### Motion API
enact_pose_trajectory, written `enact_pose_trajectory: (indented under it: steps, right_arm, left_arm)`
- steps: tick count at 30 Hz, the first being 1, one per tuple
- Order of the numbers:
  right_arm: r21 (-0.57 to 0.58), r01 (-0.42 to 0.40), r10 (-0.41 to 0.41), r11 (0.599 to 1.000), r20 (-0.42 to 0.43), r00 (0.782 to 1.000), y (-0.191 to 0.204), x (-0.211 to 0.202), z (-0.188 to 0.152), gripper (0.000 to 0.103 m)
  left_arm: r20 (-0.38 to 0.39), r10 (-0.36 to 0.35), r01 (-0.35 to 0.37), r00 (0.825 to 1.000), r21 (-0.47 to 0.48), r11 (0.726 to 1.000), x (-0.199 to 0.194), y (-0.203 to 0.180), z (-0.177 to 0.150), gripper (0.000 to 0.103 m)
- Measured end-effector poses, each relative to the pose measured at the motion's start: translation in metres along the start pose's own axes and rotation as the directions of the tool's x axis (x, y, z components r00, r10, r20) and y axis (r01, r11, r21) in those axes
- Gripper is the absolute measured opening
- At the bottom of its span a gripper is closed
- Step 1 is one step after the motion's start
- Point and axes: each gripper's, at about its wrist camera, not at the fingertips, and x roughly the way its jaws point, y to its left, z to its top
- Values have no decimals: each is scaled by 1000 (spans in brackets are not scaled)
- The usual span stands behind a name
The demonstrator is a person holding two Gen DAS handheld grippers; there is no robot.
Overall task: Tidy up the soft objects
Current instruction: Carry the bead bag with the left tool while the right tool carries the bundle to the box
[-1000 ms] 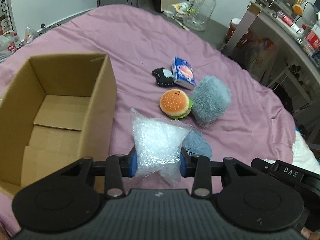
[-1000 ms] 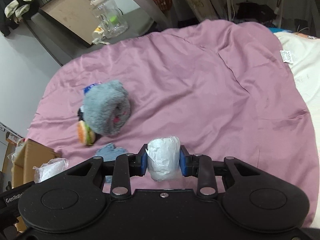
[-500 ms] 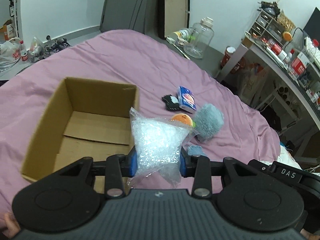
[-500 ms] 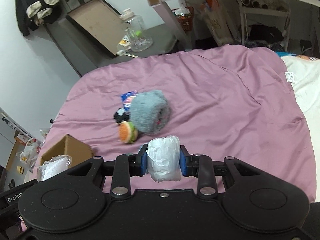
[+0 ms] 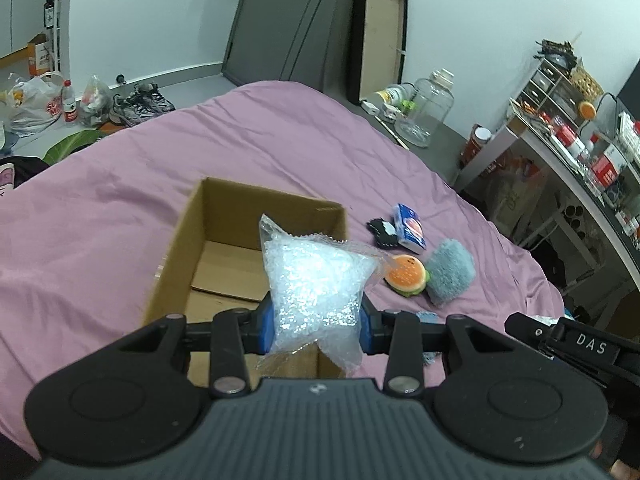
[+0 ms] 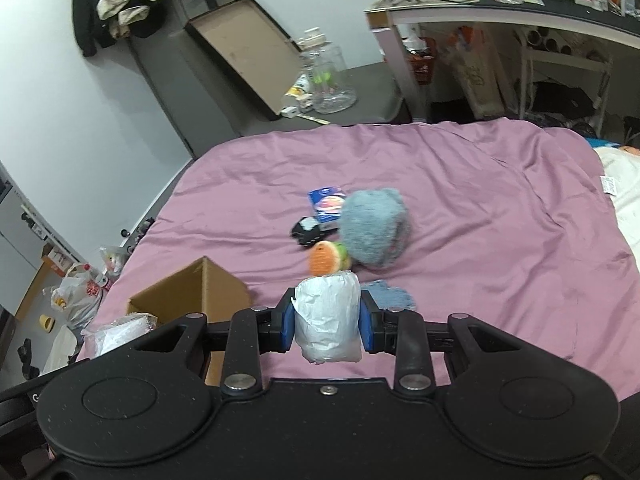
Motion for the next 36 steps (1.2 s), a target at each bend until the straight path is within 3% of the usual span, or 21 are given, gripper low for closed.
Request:
enact_pose_trajectory:
  steps: [11,36]
  right_arm:
    - [-56,-17,17,998,-7,1000,45,9,-9,31]
    - [-142,-63,57,988,-43,997,112,48,-17,31]
  left_arm:
    - [18,15,-14,1000,-44,999,-3,41,11,38]
    - [6,13,-12,1000,-147,989,33,106,34,38]
